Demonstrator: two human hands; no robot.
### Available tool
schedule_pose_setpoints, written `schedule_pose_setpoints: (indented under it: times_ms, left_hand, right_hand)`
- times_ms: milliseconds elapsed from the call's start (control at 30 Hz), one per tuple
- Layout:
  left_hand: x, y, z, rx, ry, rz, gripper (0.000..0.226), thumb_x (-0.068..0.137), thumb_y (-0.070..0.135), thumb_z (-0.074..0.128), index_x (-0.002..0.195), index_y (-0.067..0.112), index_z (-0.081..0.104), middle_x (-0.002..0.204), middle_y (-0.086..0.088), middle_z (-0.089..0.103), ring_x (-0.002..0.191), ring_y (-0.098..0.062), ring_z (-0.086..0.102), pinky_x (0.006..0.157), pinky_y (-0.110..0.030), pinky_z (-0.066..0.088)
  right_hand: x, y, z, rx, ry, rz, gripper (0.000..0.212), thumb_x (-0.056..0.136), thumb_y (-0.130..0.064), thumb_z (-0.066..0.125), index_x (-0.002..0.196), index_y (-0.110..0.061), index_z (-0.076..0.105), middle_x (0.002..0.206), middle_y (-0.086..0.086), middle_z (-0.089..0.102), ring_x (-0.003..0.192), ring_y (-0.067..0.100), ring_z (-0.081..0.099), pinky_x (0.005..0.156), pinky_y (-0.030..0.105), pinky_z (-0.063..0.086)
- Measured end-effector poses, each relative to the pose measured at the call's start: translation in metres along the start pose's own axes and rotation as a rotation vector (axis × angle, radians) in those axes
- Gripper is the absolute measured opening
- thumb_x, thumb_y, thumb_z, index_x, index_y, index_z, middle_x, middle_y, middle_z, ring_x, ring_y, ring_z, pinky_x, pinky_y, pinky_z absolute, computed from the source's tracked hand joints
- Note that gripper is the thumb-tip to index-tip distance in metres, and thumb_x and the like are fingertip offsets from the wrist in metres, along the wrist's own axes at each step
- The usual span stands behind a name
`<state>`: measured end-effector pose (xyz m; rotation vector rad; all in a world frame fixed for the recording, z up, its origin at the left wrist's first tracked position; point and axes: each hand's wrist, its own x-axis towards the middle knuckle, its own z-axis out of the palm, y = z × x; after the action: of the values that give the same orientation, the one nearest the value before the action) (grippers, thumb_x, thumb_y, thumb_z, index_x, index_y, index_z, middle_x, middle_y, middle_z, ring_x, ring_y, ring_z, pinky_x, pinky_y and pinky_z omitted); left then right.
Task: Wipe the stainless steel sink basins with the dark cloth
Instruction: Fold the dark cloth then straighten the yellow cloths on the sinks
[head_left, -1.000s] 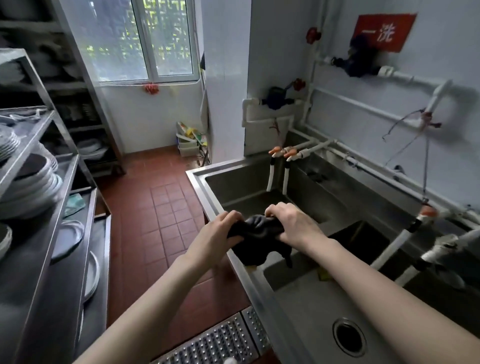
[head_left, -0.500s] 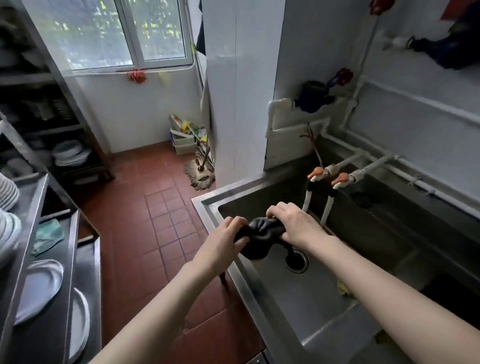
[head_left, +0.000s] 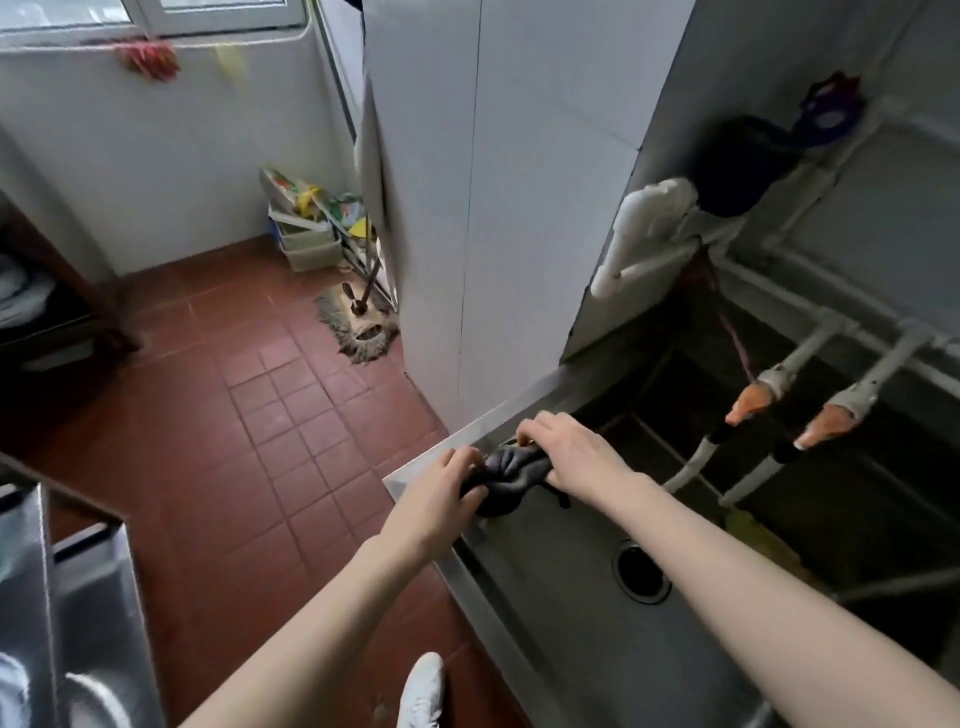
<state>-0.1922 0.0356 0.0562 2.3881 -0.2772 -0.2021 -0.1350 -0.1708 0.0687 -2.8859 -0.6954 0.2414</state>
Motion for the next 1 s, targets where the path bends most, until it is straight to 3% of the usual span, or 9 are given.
schedule_pose_setpoints:
  times_ms: [167, 367, 467, 633, 733, 867, 1000]
  left_hand:
    - [0.058, -0.046, -0.014, 0.061, -0.051, -0.078, 0.023, 0.087, 0.026, 0.055, 0.107, 0.023, 0.046, 0.108, -0.002, 0.051, 0.100, -0.027, 0.054, 0.082, -0.040, 0.046]
    - [0.101, -0.075, -0.020, 0.094, -0.053, -0.092, 0.021, 0.084, 0.023, 0.056, 0.100, 0.020, 0.042, 0.102, -0.004, 0.053, 0.095, -0.031, 0.054, 0.077, -0.042, 0.047]
    - [0.111, -0.081, -0.021, 0.066, -0.023, -0.089, 0.023, 0.081, 0.017, 0.059, 0.099, 0.016, 0.045, 0.101, -0.007, 0.052, 0.093, -0.034, 0.054, 0.074, -0.043, 0.047]
    - [0.120, -0.087, -0.027, 0.027, 0.066, -0.107, 0.020, 0.080, 0.012, 0.058, 0.095, 0.017, 0.045, 0.098, -0.004, 0.049, 0.087, -0.034, 0.054, 0.068, -0.039, 0.045]
    - [0.127, -0.086, -0.035, 0.019, 0.140, -0.124, 0.018, 0.079, 0.009, 0.056, 0.093, 0.017, 0.047, 0.096, -0.003, 0.050, 0.085, -0.031, 0.053, 0.067, -0.039, 0.045]
    - [0.131, -0.081, -0.048, 0.010, 0.286, -0.123, 0.021, 0.077, 0.006, 0.054, 0.093, 0.018, 0.047, 0.096, -0.001, 0.053, 0.081, -0.030, 0.052, 0.065, -0.040, 0.046]
    - [0.118, -0.070, -0.048, 0.033, 0.345, -0.012, 0.033, 0.074, 0.007, 0.061, 0.101, 0.021, 0.049, 0.100, 0.003, 0.058, 0.086, -0.018, 0.053, 0.065, -0.030, 0.043]
  right_hand:
    - [0.074, -0.001, 0.009, -0.027, -0.061, 0.027, 0.043, 0.074, 0.002, 0.057, 0.110, -0.020, 0.050, 0.112, 0.002, 0.050, 0.105, 0.022, 0.047, 0.082, 0.039, 0.048]
    - [0.128, 0.000, 0.017, -0.062, -0.045, 0.039, 0.037, 0.076, 0.004, 0.049, 0.106, -0.017, 0.051, 0.108, 0.007, 0.051, 0.101, 0.029, 0.050, 0.075, 0.040, 0.040]
    - [0.139, 0.003, 0.019, -0.014, -0.079, 0.040, 0.039, 0.073, 0.003, 0.053, 0.106, -0.017, 0.050, 0.107, 0.006, 0.051, 0.099, 0.029, 0.050, 0.076, 0.037, 0.037]
    - [0.152, 0.009, 0.012, 0.151, -0.210, 0.055, 0.042, 0.066, -0.020, 0.067, 0.105, -0.022, 0.054, 0.105, 0.001, 0.055, 0.099, 0.022, 0.050, 0.082, 0.034, 0.042]
    - [0.162, 0.011, 0.001, 0.314, -0.237, 0.130, 0.041, 0.068, -0.019, 0.072, 0.104, -0.023, 0.054, 0.102, 0.000, 0.058, 0.098, 0.020, 0.055, 0.083, 0.032, 0.045]
    - [0.174, 0.010, -0.013, 0.438, -0.149, 0.187, 0.048, 0.075, -0.003, 0.060, 0.113, -0.031, 0.053, 0.093, -0.002, 0.058, 0.089, 0.022, 0.058, 0.082, 0.038, 0.051]
    - [0.163, 0.010, -0.015, 0.219, 0.038, 0.051, 0.036, 0.078, 0.002, 0.052, 0.102, -0.019, 0.068, 0.101, 0.005, 0.057, 0.093, 0.028, 0.058, 0.075, 0.033, 0.047]
